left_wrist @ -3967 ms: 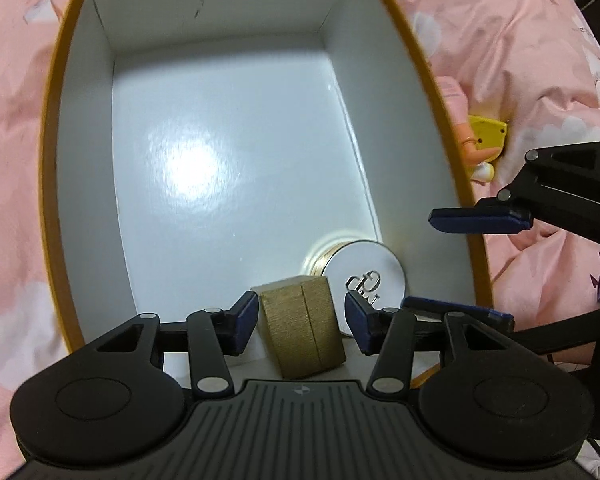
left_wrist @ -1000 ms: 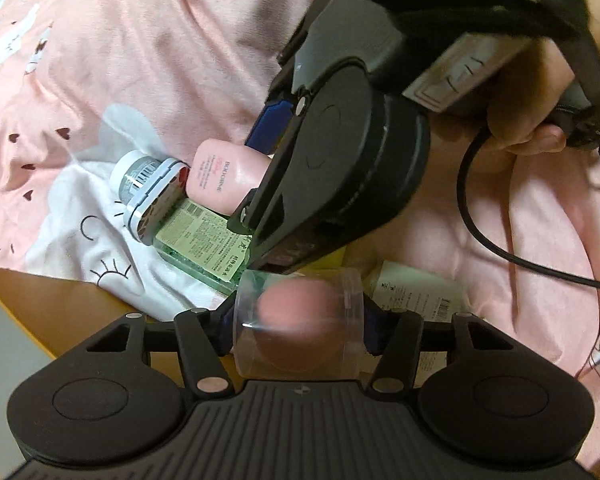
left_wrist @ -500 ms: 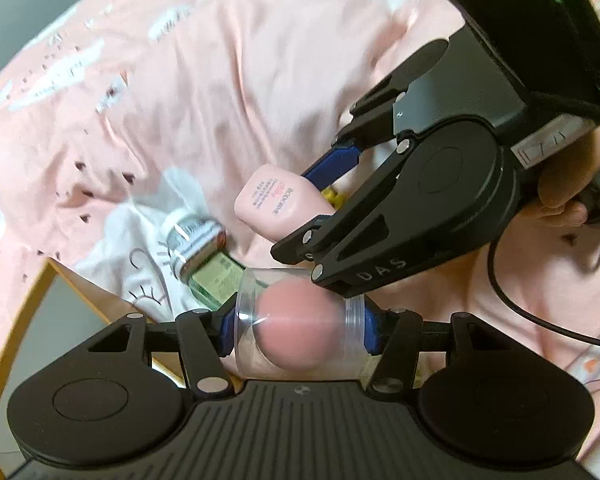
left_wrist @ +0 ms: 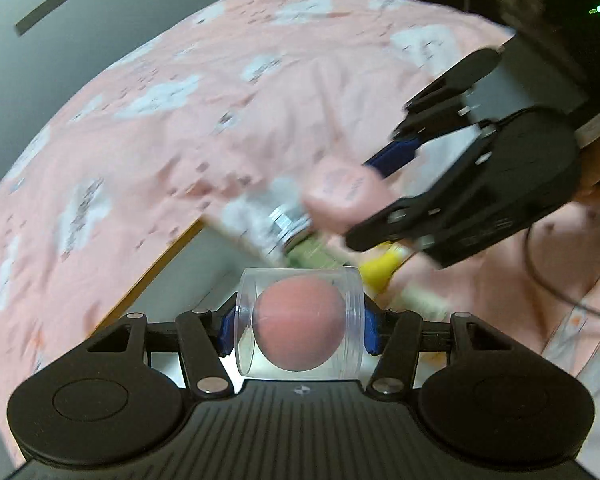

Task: Organize rigid objects
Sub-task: 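Lower the sponge cup and pink lotion bottle into the box and release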

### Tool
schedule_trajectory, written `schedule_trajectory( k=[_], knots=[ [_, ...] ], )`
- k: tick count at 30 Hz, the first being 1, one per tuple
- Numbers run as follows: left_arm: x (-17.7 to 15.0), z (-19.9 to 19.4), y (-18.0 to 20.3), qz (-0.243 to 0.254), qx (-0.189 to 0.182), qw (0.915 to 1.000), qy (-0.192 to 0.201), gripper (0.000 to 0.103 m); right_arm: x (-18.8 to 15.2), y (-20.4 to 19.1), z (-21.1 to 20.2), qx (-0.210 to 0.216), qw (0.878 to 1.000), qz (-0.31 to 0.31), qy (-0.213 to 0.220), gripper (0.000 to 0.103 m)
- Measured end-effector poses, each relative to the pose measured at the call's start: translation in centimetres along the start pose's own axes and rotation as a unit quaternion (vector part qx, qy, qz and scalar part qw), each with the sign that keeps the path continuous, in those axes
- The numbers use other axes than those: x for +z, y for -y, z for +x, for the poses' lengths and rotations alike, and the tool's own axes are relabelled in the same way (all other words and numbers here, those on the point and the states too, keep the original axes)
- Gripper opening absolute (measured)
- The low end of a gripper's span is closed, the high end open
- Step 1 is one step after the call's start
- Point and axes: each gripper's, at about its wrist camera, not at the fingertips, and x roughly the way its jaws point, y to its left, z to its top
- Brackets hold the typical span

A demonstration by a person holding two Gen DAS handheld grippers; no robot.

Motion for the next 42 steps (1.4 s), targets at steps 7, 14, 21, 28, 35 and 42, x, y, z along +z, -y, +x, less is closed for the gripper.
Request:
schedule_trajectory(
  k=[7, 14, 21, 28, 35, 42],
  knots=[
    [-4.3, 1.9, -2.1, -0.021, 0.001, 0.9989, -0.041, 0.065, 0.7, -6.0, 2.1, 0.039, 0.995, -0.088, -0.023, 0.050],
    [-6.6, 4.2, -2.7, -0.024, -0.011, 0.9979, -0.059, 0.065, 0.7, -10.1, 6.9, 0.063, 0.980, -0.159, -0.099, 0.045],
    [-8.1, 6.5, -2.2, 0.008, -0.024, 0.9965, -0.079, 0.065, 0.6, -10.9, 12.2, 0.030, 0.964, -0.199, -0.173, 0.044],
    [-8.1, 7.8, -2.1, 0.031, -0.034, 0.9949, -0.090, 0.065, 0.5, -10.8, 13.8, 0.008, 0.958, -0.214, -0.190, 0.040],
    [-7.5, 9.3, -1.7, 0.056, -0.042, 0.9925, -0.100, 0.065, 0.6, -9.5, 13.2, 0.007, 0.961, -0.205, -0.184, 0.038],
    [-7.6, 10.1, -0.6, 0.099, -0.065, 0.9854, -0.122, 0.065, 1.9, -7.3, 10.1, 0.008, 0.977, -0.162, -0.137, 0.039]
  ],
)
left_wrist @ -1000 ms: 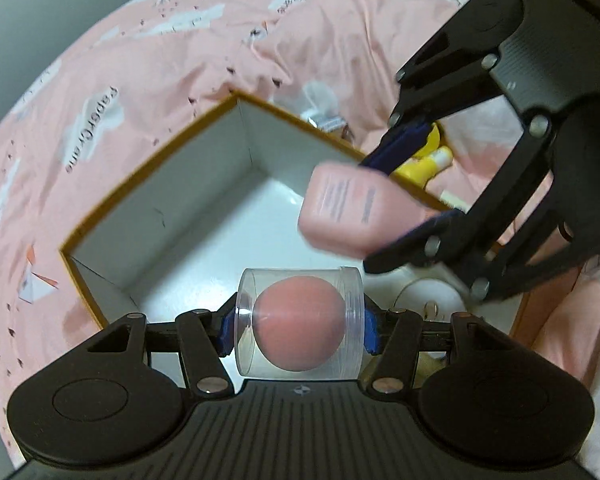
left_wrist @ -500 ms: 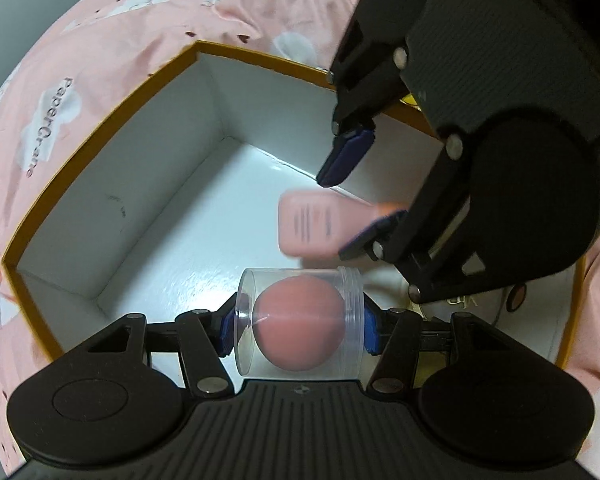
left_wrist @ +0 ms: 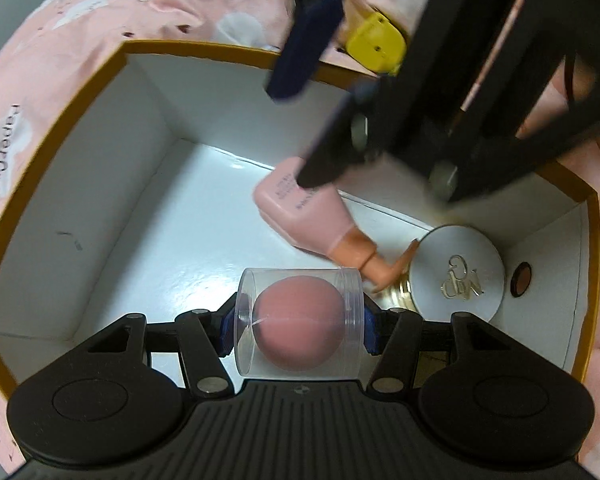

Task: Organize rigid objects
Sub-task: 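Lower the sponge cup and pink lotion bottle into the box and release, then grasp the green bottle with the left tool while the right tool grasps the yellow tape measure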

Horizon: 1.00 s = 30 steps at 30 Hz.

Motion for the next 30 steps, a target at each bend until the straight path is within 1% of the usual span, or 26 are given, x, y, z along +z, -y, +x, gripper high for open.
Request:
schedule_trajectory(
  k=[4, 5, 8, 12, 14, 16, 18, 20, 22, 24, 27, 28, 30],
  knots=[
    [0.5, 0.6, 0.6, 0.020, -0.024, 0.9995, -0.009, 0.066, -0.7, 0.9, -2.2, 0.016, 0.999, 0.027, 0.024, 0.040],
    [0.6, 0.7, 0.7, 0.022, -0.026, 0.9994, -0.010, 0.066, -0.8, 1.2, -2.4, 0.018, 0.999, 0.031, 0.027, 0.042],
    [1.0, 0.8, 1.3, 0.029, -0.028, 0.9992, -0.004, 0.066, -1.1, 1.5, -2.6, 0.001, 0.999, 0.026, 0.036, 0.043],
    [1.2, 1.0, 2.2, 0.049, -0.029, 0.9983, -0.012, 0.069, -1.2, 2.2, -2.6, -0.002, 0.999, 0.037, 0.037, 0.043],
    [1.1, 1.0, 2.3, 0.054, -0.024, 0.9982, -0.015, 0.070, -1.3, 2.5, -2.9, -0.006, 0.998, 0.046, 0.037, 0.044],
    [1.1, 1.0, 2.2, 0.053, -0.026, 0.9981, -0.014, 0.071, -1.4, 2.6, -3.2, -0.007, 0.998, 0.053, 0.038, 0.045],
    [1.5, 1.0, 2.5, 0.056, -0.023, 0.9981, -0.011, 0.074, -1.6, 2.7, -3.4, -0.008, 0.998, 0.058, 0.038, 0.045],
    [1.5, 0.6, 2.4, 0.054, -0.027, 0.9981, -0.010, 0.085, -1.9, 3.0, -3.6, -0.008, 0.997, 0.062, 0.038, 0.046],
    [2.0, 0.1, 2.1, 0.050, -0.026, 0.9984, -0.011, 0.085, -2.2, 3.2, -3.7, -0.009, 0.997, 0.069, 0.038, 0.046],
    [2.2, -0.3, 2.1, 0.050, -0.018, 0.9986, -0.003, 0.085, -2.6, 3.5, -3.9, -0.008, 0.996, 0.077, 0.040, 0.046],
    [2.5, -1.8, 1.8, 0.033, -0.016, 0.9991, 0.018, 0.084, -3.2, 4.0, -4.3, -0.012, 0.995, 0.086, 0.045, 0.048],
    [2.6, -2.3, 1.8, 0.028, -0.014, 0.9991, 0.028, 0.083, -3.5, 4.3, -4.6, -0.014, 0.995, 0.091, 0.047, 0.052],
    [2.8, -3.7, 1.8, 0.018, -0.006, 0.9987, 0.047, 0.079, -4.2, 4.9, -5.0, -0.019, 0.993, 0.102, 0.050, 0.053]
  ],
)
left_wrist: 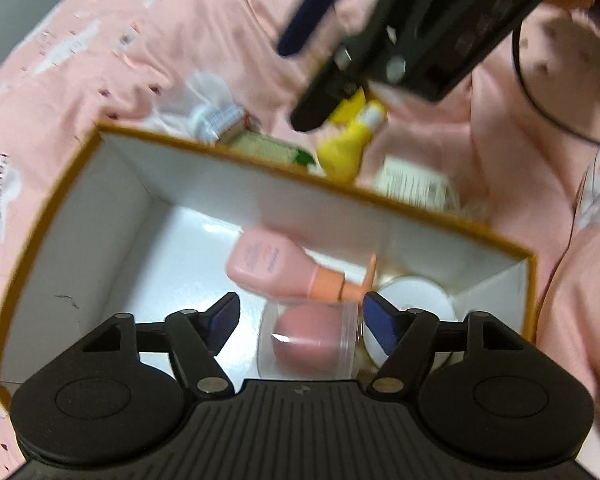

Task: Organize rigid objects
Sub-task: 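Grasp the green bottle with the left tool while the right tool grasps the yellow tape measure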

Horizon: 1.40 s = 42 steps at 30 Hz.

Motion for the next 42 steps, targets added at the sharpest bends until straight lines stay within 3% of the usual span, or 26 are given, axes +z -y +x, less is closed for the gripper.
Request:
schedule_trajectory(
  k=[6, 11, 16, 22, 25, 30, 33, 39, 42],
  knots=[
    [2.1, -2.8, 0.2, -0.039, 0.020, 0.9976, 0.053, 0.062, -2.5, 2.8, 0.4, -0.011, 0.999, 0.037, -0.027, 0.051],
    [5.3, -3.0, 0.1, -0.087, 0.012, 0.9934, 0.074, 0.048, -5.1, 5.1, 1.8, -0.029, 0.996, 0.060, -0.051, 0.031],
    [8.9, -0.4, -1.0, -0.169, -0.001, 0.9844, 0.050, 0.047, -6.6, 7.3, 2.6, -0.026, 0.993, 0.097, -0.055, 0.030],
    [11.9, 3.7, -2.0, -0.253, 0.011, 0.9674, -0.008, 0.047, -7.9, 9.9, 4.6, -0.008, 0.986, 0.156, -0.059, 0.027],
    [12.6, 5.7, -2.4, -0.283, 0.038, 0.9575, -0.042, 0.047, -8.4, 10.9, 5.7, -0.013, 0.983, 0.175, -0.057, 0.027],
    [13.3, 7.8, -2.6, -0.285, 0.068, 0.9539, -0.066, 0.047, -9.1, 12.2, 7.0, 0.004, 0.979, 0.199, -0.050, 0.029],
    [13.9, 8.8, -2.0, -0.259, 0.085, 0.9583, -0.086, 0.047, -9.6, 13.2, 7.4, 0.029, 0.974, 0.220, -0.040, 0.031],
    [14.2, 10.7, -2.4, -0.283, 0.107, 0.9444, -0.128, 0.047, -10.1, 13.3, 8.4, 0.052, 0.974, 0.222, -0.014, 0.043],
    [14.5, 11.5, -2.4, -0.290, 0.111, 0.9404, -0.139, 0.054, -9.8, 12.2, 8.8, 0.048, 0.980, 0.195, -0.012, 0.049]
  ],
)
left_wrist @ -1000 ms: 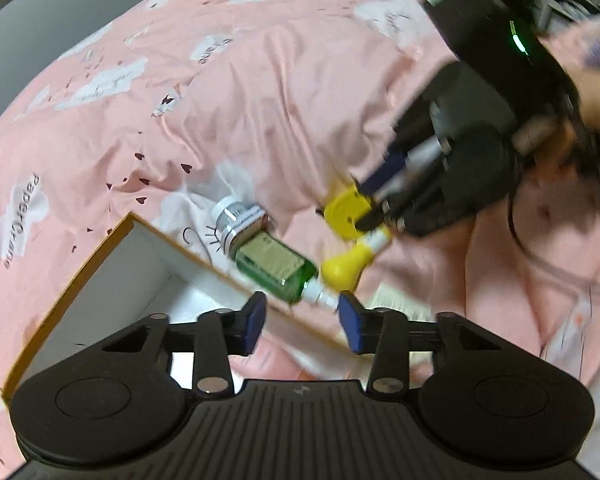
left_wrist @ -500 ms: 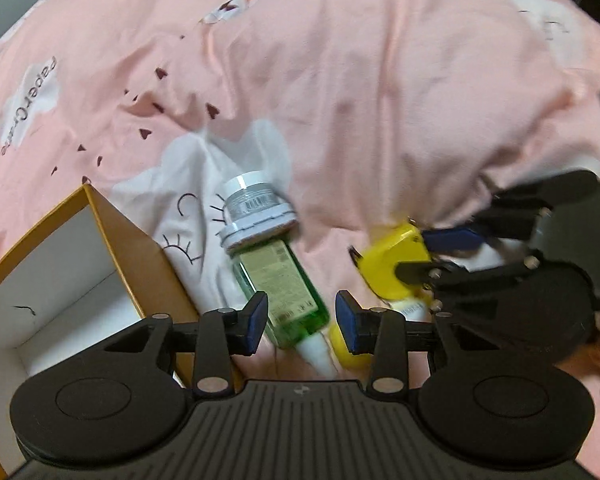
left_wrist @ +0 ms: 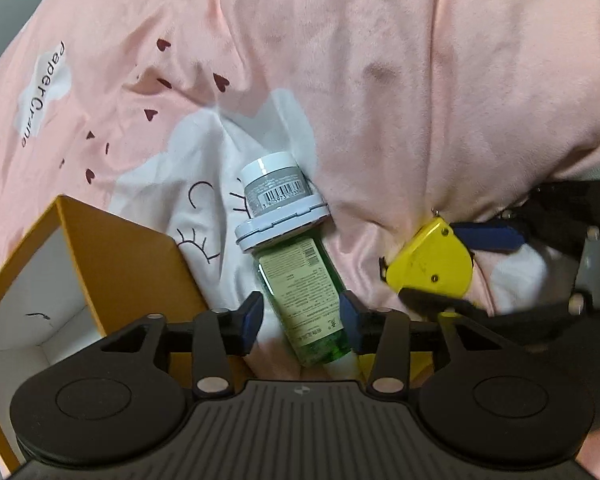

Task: Organize rigid objects
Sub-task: 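Grasp the green bottle with the left tool while the right tool grasps the yellow tape measure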

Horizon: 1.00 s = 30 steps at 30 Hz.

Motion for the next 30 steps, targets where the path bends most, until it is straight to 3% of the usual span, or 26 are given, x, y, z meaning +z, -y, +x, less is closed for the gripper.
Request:
schedule_trajectory(
  k=[3, 8, 11, 15, 24, 30],
  knots=[
    [0.5, 0.8, 0.0, -0.012, -0.003, 0.9999, -0.009, 0.054, -0.2, -0.5, -0.2, -0.001, 1.000, -0.015, 0.002, 0.047],
    [1.0, 1.7, -0.4, -0.033, -0.007, 0.9993, -0.013, 0.061, -0.3, 0.6, -1.3, 0.018, 1.000, 0.014, 0.013, 0.026],
    [1.1, 2.2, -0.4, -0.035, -0.008, 0.9993, -0.015, 0.064, -0.4, 1.1, -1.9, 0.044, 0.998, 0.031, 0.017, 0.021],
    [1.4, 3.3, -0.5, -0.040, -0.015, 0.9989, -0.021, 0.061, -0.4, 1.9, -2.2, 0.090, 0.994, 0.062, 0.016, 0.019],
    [0.4, 3.0, -1.1, -0.037, -0.030, 0.9988, -0.002, 0.059, -0.2, 1.0, 0.3, 0.084, 0.995, 0.048, 0.002, 0.019],
    [-0.3, 1.1, -1.1, -0.028, -0.042, 0.9981, 0.036, 0.055, -0.5, 0.7, 0.0, 0.083, 0.996, 0.043, 0.003, 0.018]
  ],
)
